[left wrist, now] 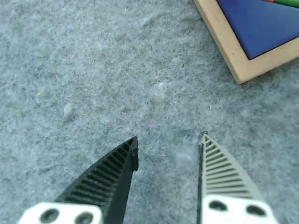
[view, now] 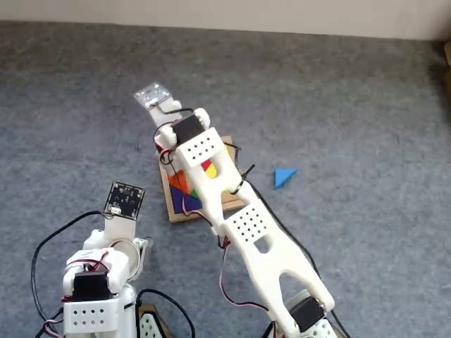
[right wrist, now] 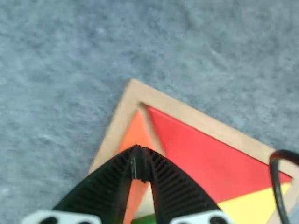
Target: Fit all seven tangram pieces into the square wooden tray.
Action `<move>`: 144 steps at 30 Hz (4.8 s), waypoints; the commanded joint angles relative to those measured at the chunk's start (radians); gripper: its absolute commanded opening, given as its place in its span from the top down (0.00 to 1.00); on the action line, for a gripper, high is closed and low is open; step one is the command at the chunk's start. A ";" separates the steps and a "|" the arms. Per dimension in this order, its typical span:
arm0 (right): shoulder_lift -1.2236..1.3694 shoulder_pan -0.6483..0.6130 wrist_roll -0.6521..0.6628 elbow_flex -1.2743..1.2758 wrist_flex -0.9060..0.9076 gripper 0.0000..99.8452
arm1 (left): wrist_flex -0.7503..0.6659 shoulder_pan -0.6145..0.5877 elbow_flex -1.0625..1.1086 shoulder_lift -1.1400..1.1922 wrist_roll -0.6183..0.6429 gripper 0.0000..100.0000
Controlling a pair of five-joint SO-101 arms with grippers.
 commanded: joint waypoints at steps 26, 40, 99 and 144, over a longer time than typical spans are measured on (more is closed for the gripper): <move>-1.044 0.260 0.005 0.809 0.018 1.00 | 0.006 -0.005 0.019 -0.042 0.006 0.79; -1.577 0.561 0.008 1.638 -0.128 0.97 | 0.006 -0.005 0.019 -0.042 0.006 0.79; -1.092 0.568 -0.420 1.776 -0.647 0.99 | 0.006 -0.005 0.019 -0.042 0.006 0.79; -0.855 0.607 0.167 1.529 -0.469 0.81 | 0.006 -0.005 0.019 -0.042 0.006 0.79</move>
